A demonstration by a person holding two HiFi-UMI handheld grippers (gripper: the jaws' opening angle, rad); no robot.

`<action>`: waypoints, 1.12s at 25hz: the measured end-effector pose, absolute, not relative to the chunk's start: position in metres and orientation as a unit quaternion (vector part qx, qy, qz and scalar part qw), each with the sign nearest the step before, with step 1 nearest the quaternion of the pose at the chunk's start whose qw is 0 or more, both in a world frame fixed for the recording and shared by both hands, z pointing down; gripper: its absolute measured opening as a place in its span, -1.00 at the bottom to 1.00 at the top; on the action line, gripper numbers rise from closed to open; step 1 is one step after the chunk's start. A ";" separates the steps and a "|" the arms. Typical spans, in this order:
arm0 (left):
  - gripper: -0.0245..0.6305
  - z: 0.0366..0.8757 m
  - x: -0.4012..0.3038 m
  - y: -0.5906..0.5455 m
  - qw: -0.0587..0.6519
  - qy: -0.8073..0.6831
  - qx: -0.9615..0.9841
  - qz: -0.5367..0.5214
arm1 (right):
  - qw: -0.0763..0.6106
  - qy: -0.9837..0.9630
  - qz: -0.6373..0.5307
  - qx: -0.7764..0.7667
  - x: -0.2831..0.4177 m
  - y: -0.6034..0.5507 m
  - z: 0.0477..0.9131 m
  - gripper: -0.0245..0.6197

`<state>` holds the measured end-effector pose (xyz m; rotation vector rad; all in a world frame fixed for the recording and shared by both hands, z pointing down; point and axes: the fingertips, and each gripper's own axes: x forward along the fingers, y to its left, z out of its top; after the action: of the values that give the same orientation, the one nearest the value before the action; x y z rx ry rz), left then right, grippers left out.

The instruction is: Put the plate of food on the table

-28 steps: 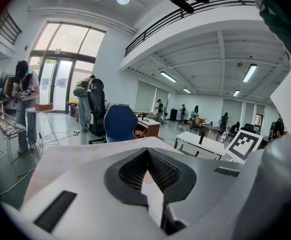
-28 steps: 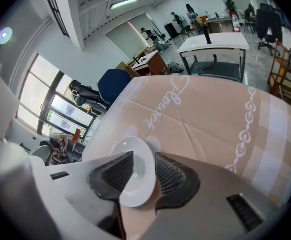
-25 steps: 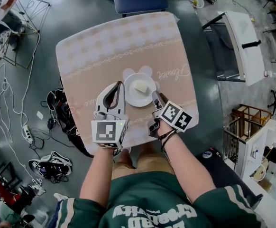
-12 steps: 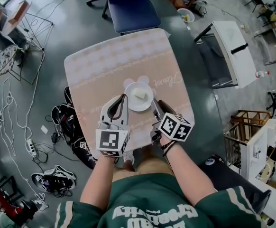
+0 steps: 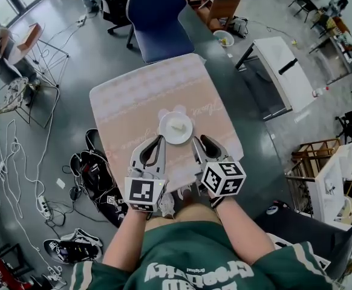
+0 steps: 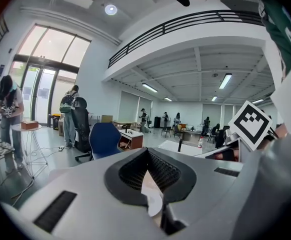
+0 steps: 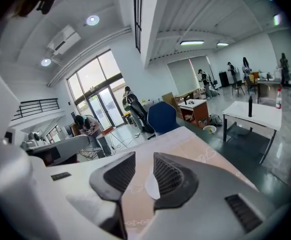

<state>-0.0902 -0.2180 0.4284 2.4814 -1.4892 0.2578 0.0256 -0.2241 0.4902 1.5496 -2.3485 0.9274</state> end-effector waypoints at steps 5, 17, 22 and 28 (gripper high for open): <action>-0.90 0.402 -0.096 -0.189 0.094 -0.500 0.857 0.081 | 0.073 -0.812 0.264 0.515 0.012 -0.191 0.449 -0.55; -0.90 0.347 -0.096 -0.129 0.064 -0.482 0.873 0.047 | 0.044 -0.859 0.152 0.487 -0.014 -0.129 0.357 -0.63; -0.90 0.332 -0.087 -0.123 0.058 -0.483 0.873 0.041 | 0.024 -0.875 0.128 0.466 -0.007 -0.118 0.330 -0.70; -0.90 0.319 -0.082 -0.118 0.058 -0.492 0.868 0.037 | 0.004 -0.885 0.096 0.456 0.012 -0.110 0.312 -0.88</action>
<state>-0.0819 -0.1182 0.3192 2.6307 -1.4919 0.1108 0.0117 -0.1098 0.3120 1.4307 -2.7728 0.3003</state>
